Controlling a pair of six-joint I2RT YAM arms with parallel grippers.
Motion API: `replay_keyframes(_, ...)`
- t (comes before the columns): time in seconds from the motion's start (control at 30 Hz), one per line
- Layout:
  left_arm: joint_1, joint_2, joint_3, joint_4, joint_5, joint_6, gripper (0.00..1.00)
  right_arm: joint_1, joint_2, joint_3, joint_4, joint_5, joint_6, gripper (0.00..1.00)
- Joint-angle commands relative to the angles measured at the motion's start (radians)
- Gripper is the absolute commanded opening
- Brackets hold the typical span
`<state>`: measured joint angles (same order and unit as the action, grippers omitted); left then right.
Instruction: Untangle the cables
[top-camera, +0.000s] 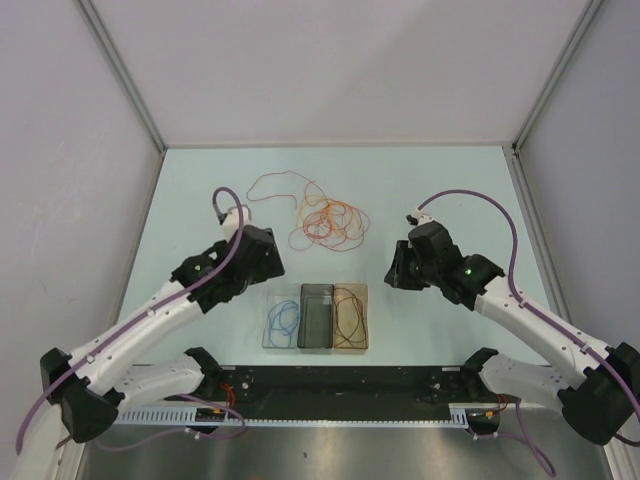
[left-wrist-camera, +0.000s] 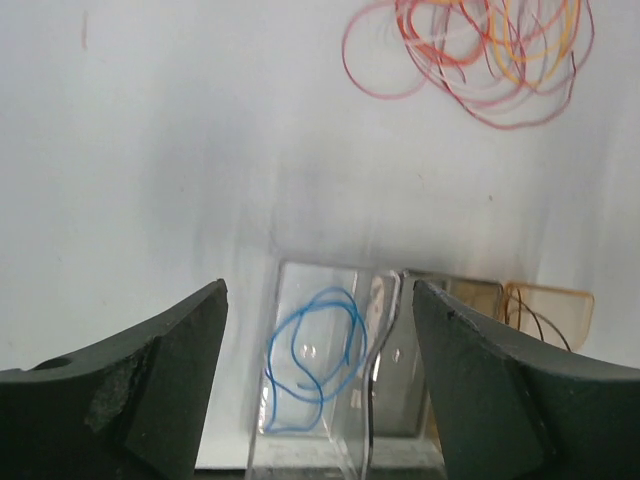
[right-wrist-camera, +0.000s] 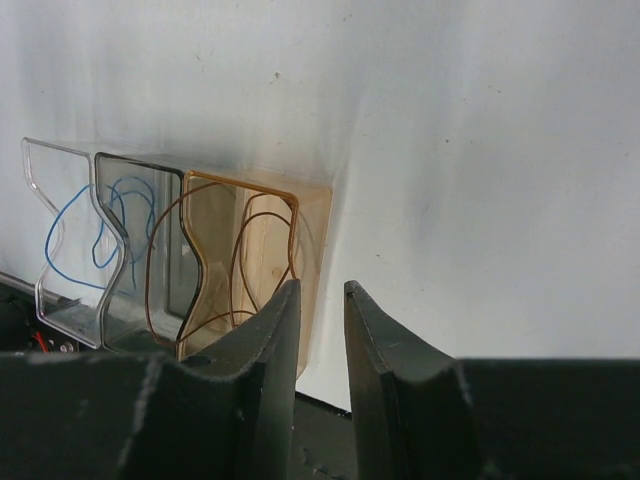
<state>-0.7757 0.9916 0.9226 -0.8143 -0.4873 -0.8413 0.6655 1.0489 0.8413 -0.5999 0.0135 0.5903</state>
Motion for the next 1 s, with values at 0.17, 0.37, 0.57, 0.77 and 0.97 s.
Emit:
replay_keyframes(0.17,0.288,0.293,0.154,0.331,0.169,0.251,0.75,-0.009,0.013,-0.001,0.034,-0.003,-0.029,0.31)
replay_keyframes(0.37,0.314,0.579,0.448,0.351,0.180,0.298,0.71,-0.027,0.031,-0.018,0.055,-0.003,-0.050,0.34)
replay_keyframes(0.57,0.361,0.879,0.700,0.428,0.268,0.269,0.70,-0.046,0.065,-0.045,0.110,-0.102,-0.050,0.34)
replay_keyframes(0.77,0.389,1.122,0.913,0.443,0.299,0.202,0.67,-0.056,0.111,-0.068,0.161,-0.152,-0.053,0.34)
replay_keyframes(0.97,0.405,1.263,1.048,0.420,0.303,0.151,0.67,-0.081,0.169,-0.076,0.193,-0.188,-0.081,0.34)
